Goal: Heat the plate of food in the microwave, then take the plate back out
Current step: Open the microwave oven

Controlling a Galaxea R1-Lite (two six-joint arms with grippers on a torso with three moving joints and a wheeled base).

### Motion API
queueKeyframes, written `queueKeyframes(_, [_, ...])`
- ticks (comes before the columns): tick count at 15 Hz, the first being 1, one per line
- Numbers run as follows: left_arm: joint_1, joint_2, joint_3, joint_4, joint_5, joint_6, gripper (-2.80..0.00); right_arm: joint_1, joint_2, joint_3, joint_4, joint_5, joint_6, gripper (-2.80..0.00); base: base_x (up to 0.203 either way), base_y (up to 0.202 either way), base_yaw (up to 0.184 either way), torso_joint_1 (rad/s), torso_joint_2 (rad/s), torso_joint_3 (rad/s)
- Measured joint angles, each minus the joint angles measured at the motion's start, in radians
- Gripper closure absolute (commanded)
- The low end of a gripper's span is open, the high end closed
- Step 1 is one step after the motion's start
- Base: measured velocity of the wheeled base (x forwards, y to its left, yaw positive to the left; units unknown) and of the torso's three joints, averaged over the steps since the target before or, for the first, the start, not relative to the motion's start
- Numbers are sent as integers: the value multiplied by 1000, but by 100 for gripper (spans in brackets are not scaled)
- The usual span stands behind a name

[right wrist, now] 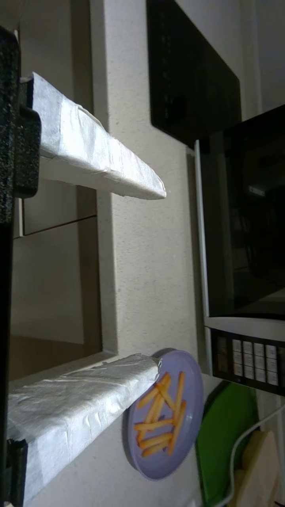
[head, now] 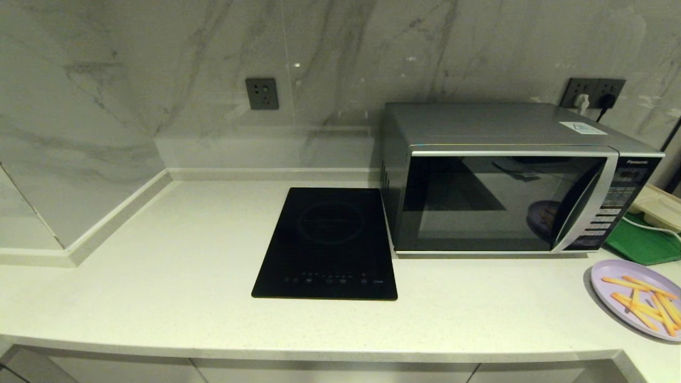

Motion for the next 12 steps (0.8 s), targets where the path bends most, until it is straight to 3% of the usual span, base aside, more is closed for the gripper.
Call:
queueKeyframes(2, [0, 0, 0, 0, 0, 0, 0, 0, 91, -94, 5, -7, -2, -280, 0, 0, 0, 0, 0, 0])
queueKeyframes(4, [0, 0, 0, 0, 0, 0, 0, 0, 215, -169, 5, -62, -26, -280, 0, 0, 0, 0, 0, 0])
queueKeyframes(9, [0, 0, 0, 0, 0, 0, 0, 0, 618, -331, -102, -348, -213, -280, 0, 0, 0, 0, 0, 0])
queueKeyframes(12, [0, 0, 0, 0, 0, 0, 0, 0, 880, -447, -206, -506, -267, -280, 0, 0, 0, 0, 0, 0])
